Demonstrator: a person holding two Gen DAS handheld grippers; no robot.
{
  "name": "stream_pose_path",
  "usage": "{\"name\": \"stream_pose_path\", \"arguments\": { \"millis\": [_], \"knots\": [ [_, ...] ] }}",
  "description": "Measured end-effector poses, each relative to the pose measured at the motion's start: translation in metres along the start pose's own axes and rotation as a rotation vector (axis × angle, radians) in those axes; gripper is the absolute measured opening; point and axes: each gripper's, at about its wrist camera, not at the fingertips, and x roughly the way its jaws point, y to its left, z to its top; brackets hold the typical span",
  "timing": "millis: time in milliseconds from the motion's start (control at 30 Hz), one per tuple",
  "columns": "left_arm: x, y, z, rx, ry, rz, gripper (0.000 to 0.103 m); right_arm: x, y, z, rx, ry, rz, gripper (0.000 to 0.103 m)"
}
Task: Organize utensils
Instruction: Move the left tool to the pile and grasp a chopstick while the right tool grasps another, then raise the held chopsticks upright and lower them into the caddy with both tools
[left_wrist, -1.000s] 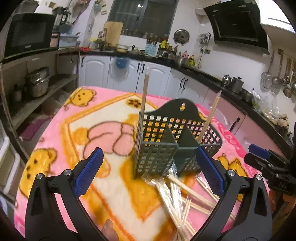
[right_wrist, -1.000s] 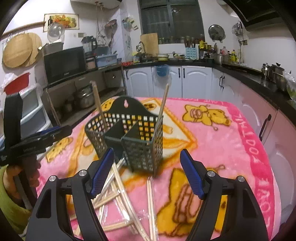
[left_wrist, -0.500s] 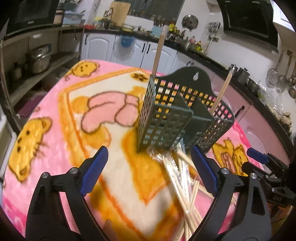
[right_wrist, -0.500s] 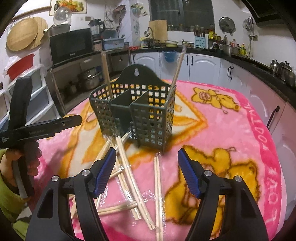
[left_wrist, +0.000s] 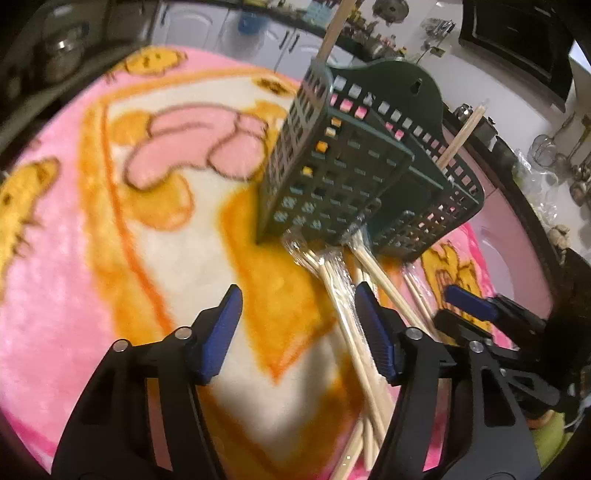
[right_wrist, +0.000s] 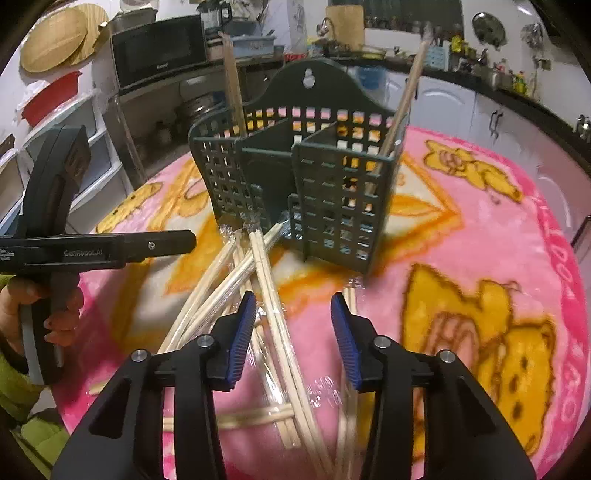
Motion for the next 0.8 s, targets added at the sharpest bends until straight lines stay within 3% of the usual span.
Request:
{"name": "stream_pose_path", "arguments": {
  "millis": [100,300,533,600,667,800],
  "knots": [
    [0.011,0.003,0.002,-0.033,0.049,-0.040,0.048,0.012,0.001,0.007,-0.005,0.034,0.039,0.037],
    [0.026,0.002,0.007,-0.058,0.102,-0.082,0.047,0.038,0.001,0.019,-0.008,0.105,0.104,0.031],
    [0.037,-0.002,0.018,-0.071,0.132,-0.095,0.038,0.051,-0.002,0.024,-0.005,0.139,0.147,0.016],
    [0.039,-0.005,0.020,-0.063,0.137,-0.096,0.033,0.049,-0.002,0.023,-0.010,0.139,0.147,0.013],
    [0.041,-0.007,0.021,-0.054,0.147,-0.101,0.020,0.046,-0.002,0.022,-0.011,0.134,0.148,0.010],
    [0.044,-0.013,0.018,-0.032,0.161,-0.097,0.012,0.033,-0.005,0.021,-0.007,0.113,0.146,0.010]
  ]
}}
